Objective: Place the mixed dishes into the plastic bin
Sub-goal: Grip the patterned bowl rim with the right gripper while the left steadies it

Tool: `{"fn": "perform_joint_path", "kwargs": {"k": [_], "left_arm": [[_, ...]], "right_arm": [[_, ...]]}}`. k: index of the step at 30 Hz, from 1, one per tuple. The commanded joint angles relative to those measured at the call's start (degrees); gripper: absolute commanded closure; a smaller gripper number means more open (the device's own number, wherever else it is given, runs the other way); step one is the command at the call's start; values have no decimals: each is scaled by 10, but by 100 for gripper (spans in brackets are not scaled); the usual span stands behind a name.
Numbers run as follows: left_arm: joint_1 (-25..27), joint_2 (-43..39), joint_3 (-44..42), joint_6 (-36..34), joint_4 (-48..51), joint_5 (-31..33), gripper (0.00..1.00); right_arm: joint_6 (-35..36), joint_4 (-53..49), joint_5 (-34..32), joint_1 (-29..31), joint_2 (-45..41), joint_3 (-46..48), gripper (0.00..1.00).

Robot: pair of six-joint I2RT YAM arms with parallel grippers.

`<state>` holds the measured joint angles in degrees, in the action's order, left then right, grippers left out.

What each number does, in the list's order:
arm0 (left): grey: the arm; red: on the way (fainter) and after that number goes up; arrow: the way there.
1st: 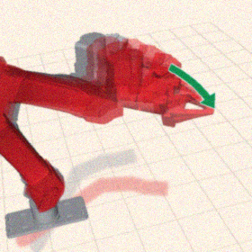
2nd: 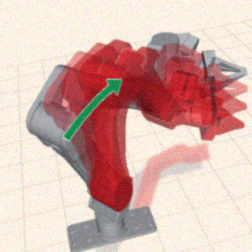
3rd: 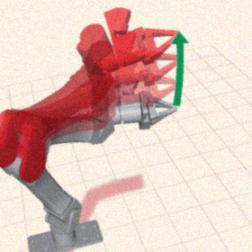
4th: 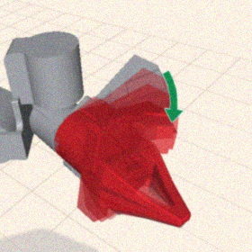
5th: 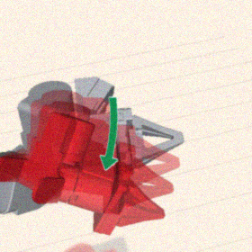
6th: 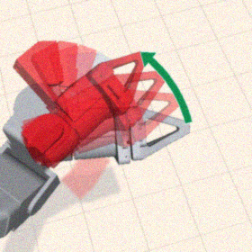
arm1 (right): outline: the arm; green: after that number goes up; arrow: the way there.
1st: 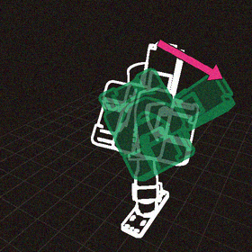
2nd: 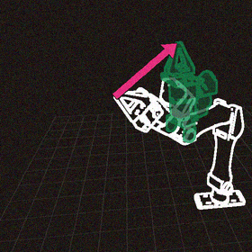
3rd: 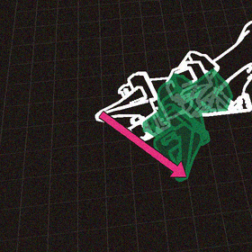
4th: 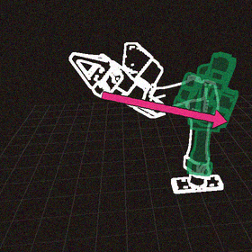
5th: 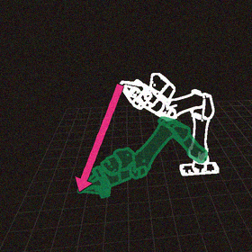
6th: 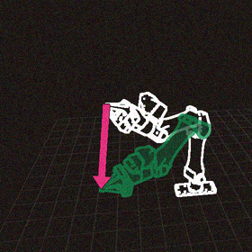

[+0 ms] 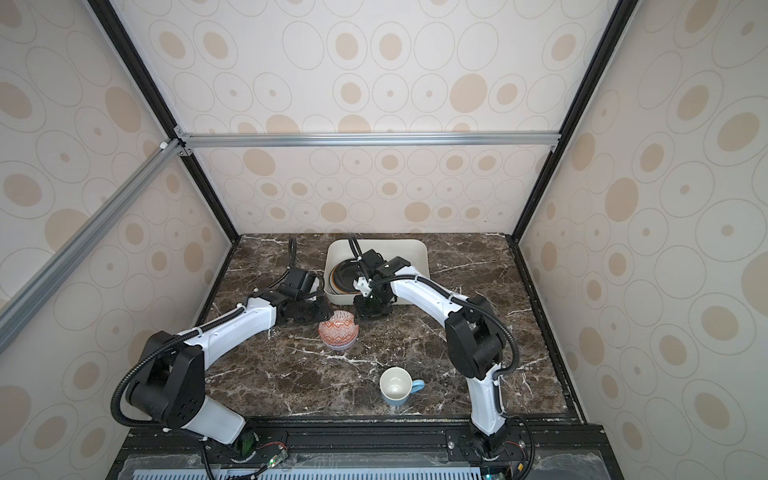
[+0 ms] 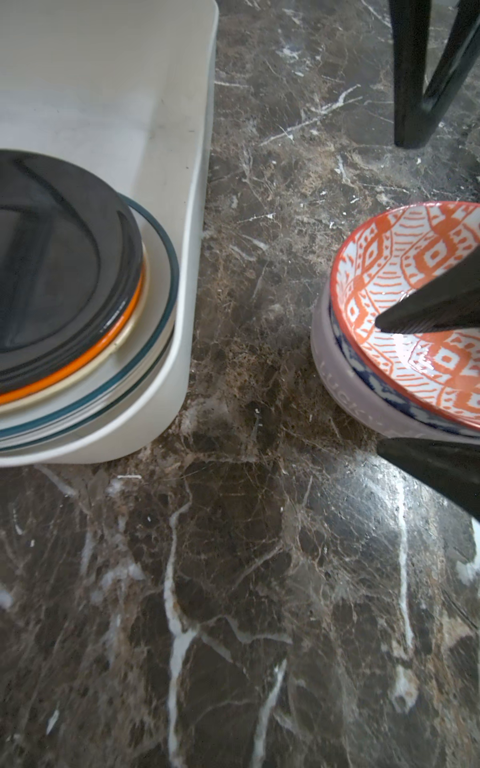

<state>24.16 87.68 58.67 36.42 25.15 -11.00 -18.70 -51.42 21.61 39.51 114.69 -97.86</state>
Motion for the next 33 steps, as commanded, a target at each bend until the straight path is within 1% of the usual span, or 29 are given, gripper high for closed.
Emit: {"fn": "perform_joint_path", "kwargs": {"k": [1, 5, 8, 11, 12, 16, 19, 26, 33], "left_arm": [[-9, -28, 30, -30, 32, 17, 52], [-41, -54, 36, -55, 53, 17, 42], [-74, -83, 36, -76, 62, 5, 25], [-107, -110, 36, -96, 74, 2, 4], [-116, -117, 35, -104, 78, 1, 1], [-143, -135, 33, -123, 94, -6, 1], [-154, -148, 24, -125, 89, -17, 1], [-168, -153, 16, -134, 84, -34, 1], [-179, -147, 18, -142, 79, -45, 1]], "right_arm": [[1, -20, -4, 15, 23, -26, 55], [1, -31, -16, 27, 45, -51, 55], [1, -42, -29, 34, 61, -70, 55], [0, -50, -43, 42, 73, -83, 57], [0, -52, -46, 44, 76, -86, 59], [-8, -53, -59, 47, 84, -91, 65], [-10, -56, -67, 47, 91, -97, 75], [-13, -57, -75, 47, 104, -107, 91], [-17, -57, -82, 47, 100, -112, 99]]}}
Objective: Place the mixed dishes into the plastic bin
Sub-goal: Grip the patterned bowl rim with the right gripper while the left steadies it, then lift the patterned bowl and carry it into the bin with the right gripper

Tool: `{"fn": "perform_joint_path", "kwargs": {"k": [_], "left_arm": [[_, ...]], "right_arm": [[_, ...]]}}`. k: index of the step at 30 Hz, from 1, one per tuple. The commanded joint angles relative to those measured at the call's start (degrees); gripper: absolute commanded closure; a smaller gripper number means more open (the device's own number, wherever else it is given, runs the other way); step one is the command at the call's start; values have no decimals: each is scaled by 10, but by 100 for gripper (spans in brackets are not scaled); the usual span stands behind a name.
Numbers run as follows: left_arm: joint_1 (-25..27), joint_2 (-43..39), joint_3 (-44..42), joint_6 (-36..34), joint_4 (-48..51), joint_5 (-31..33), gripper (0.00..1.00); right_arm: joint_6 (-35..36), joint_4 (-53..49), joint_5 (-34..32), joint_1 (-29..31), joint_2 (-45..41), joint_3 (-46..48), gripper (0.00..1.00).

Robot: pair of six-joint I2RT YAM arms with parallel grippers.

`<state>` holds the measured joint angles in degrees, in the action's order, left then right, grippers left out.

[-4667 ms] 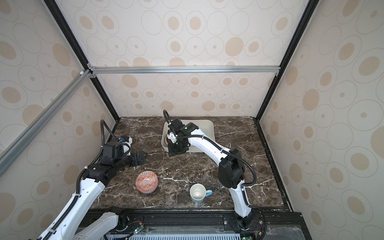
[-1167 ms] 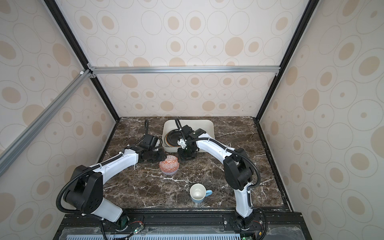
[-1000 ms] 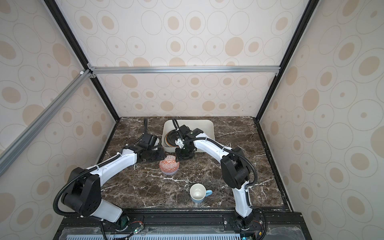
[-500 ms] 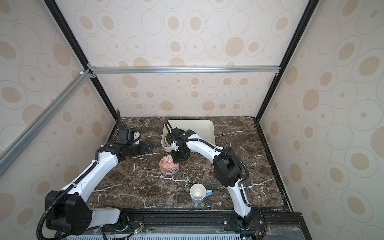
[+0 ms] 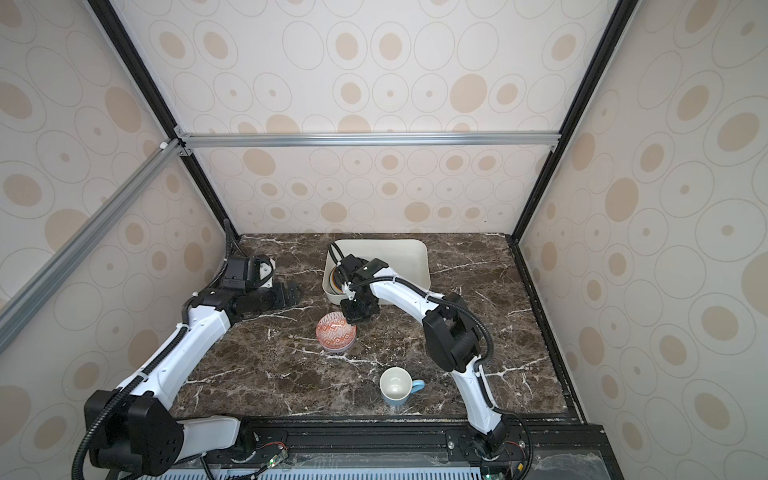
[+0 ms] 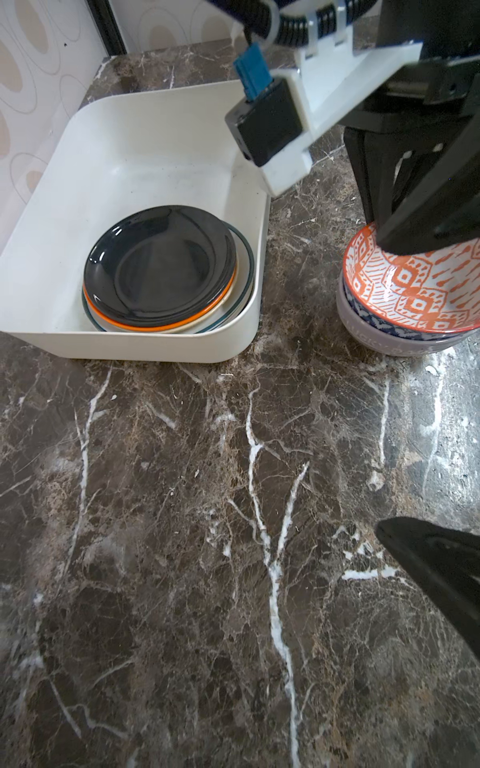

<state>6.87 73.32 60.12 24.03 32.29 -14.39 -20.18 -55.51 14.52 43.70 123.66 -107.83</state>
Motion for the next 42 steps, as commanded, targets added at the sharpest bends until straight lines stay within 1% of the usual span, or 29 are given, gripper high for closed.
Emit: {"fn": "perform_joint_path", "kwargs": {"k": [1, 12, 20, 26, 34, 37, 39, 42], "left_arm": [[-7, -1, 5, -19, 8, -12, 1], [-22, 18, 20, -27, 5, -17, 1], [-31, 33, 42, -28, 2, -14, 1], [-36, 55, 78, -23, -4, -12, 1], [-36, 116, 146, -5, -20, -28, 1], [-36, 145, 163, 0, -35, -35, 1], [-36, 167, 169, 7, -48, -44, 1], [-36, 192, 175, 23, -67, -60, 1]], "right_arm": [[-2, -19, -11, 5, 10, -17, 100], [5, -66, 27, 0, 11, -102, 100], [4, -86, 51, -29, 0, -142, 100], [13, -99, 47, -81, -1, -182, 100], [17, -82, 33, -175, 13, -220, 100], [18, -59, 10, -208, 24, -219, 100], [23, -38, -28, -224, 34, -217, 100], [19, -2, -42, -244, 57, -220, 100]]}}
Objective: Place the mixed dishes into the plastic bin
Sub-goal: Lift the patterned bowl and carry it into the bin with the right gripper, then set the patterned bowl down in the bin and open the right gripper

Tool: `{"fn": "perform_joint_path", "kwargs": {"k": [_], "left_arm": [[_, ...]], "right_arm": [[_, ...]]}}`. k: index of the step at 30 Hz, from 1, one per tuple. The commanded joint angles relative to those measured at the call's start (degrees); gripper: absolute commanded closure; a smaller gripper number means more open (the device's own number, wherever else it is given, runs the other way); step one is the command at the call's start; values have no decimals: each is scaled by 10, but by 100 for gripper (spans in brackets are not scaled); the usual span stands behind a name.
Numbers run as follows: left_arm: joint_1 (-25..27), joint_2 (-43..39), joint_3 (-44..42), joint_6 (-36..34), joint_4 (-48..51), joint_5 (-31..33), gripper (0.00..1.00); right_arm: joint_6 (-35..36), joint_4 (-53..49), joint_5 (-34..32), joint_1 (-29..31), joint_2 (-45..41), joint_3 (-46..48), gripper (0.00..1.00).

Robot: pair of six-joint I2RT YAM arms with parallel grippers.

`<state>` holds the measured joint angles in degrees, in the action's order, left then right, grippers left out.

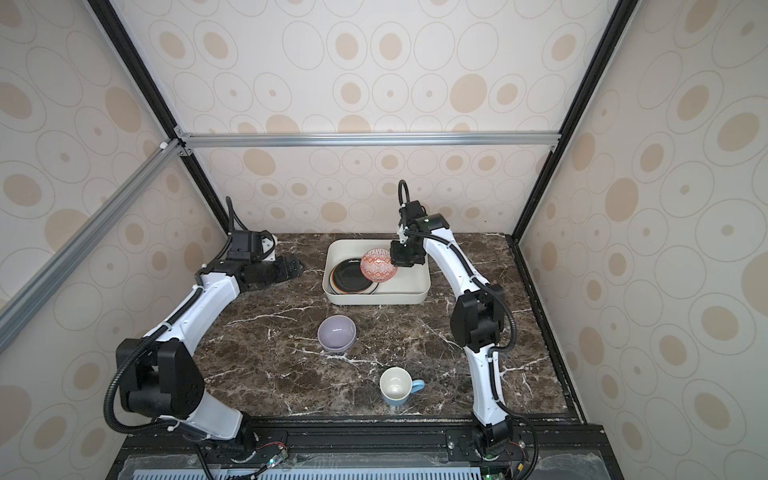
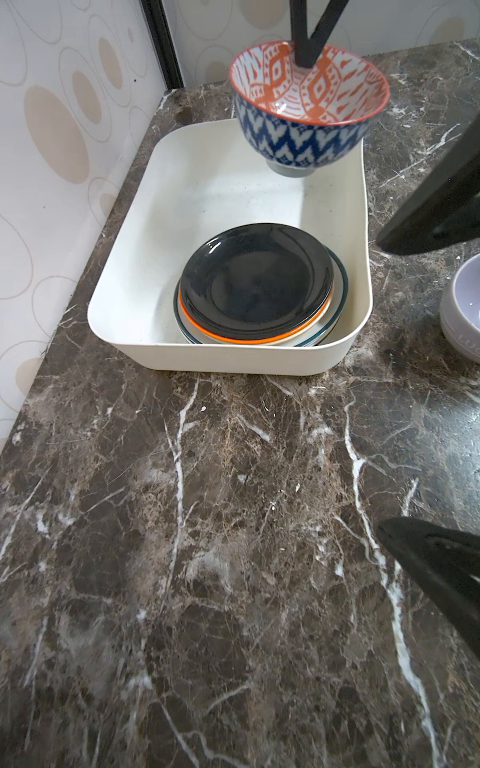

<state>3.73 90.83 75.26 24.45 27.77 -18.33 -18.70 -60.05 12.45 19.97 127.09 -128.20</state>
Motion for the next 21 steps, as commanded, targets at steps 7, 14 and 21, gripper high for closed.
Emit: {"fn": "perform_joint_path", "kwargs": {"k": [7, 14, 21], "left_arm": [[-4, 62, 79, 18, -19, -24, 1], [-3, 88, 121, 21, -1, -24, 1], [-4, 93, 130, 16, 14, -23, 1]], "right_arm": [[-39, 113, -17, -58, 97, -30, 100], [-63, 111, -5, -92, 171, -122, 100], [-70, 96, 4, -99, 187, -135, 82]]}}
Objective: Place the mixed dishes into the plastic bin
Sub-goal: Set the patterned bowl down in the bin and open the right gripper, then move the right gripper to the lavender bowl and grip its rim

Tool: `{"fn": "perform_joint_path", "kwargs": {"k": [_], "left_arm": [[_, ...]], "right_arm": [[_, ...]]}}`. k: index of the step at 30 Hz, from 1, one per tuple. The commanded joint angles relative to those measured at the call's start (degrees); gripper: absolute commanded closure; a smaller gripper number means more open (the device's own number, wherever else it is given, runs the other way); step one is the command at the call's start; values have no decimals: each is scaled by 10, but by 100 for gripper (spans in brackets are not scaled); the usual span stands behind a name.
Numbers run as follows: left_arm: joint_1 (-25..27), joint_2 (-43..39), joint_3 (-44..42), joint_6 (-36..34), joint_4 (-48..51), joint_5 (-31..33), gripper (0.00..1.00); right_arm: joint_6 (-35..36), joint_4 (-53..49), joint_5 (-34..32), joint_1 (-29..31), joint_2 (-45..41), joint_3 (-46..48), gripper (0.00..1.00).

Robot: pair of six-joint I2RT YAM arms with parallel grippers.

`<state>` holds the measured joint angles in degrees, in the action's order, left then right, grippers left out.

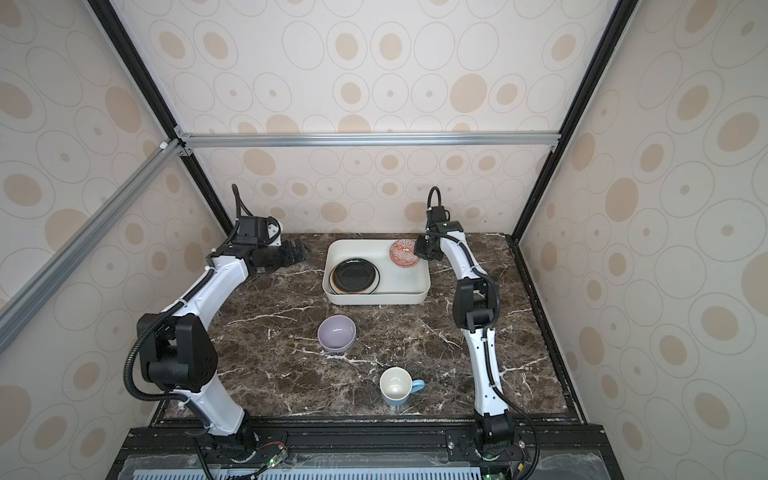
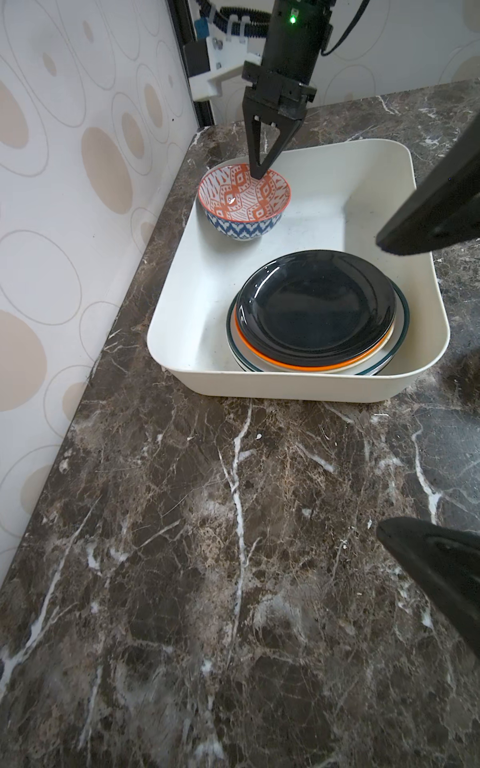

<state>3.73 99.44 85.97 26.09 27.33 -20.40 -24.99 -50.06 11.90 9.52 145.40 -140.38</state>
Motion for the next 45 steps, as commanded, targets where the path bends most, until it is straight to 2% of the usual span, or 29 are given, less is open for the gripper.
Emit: {"fn": "perform_joint_path", "kwargs": {"k": [1, 5, 12, 18, 22, 27, 36, 39, 45], "left_arm": [[-3, 5, 21, -2, 21, -3, 1], [-4, -1, 11, -6, 22, -7, 1], [-4, -31, -37, -9, 4, -23, 1], [-3, -77, -96, -18, -7, -34, 1], [-4, -116, -133, -32, -4, -34, 1], [-5, -183, -186, -53, 13, -10, 1], [-5, -320, -278, -85, 64, 33, 1], [-6, -361, -301, -79, 75, 36, 1], [-6, -417, -337, -73, 108, 43, 1]], "right_arm": [[-5, -6, 11, 5, -1, -7, 79], [-1, -4, 11, 5, -29, 30, 67], [35, -46, 0, 21, -106, 78, 65], [63, -93, -15, 63, -179, 127, 64], [63, -121, -5, 118, -213, 148, 62], [65, -141, -11, 215, -232, 185, 46], [25, -121, -9, 333, -237, 267, 45], [15, -121, -31, 352, -235, 282, 44], [12, -105, -25, 355, -226, 314, 45]]}}
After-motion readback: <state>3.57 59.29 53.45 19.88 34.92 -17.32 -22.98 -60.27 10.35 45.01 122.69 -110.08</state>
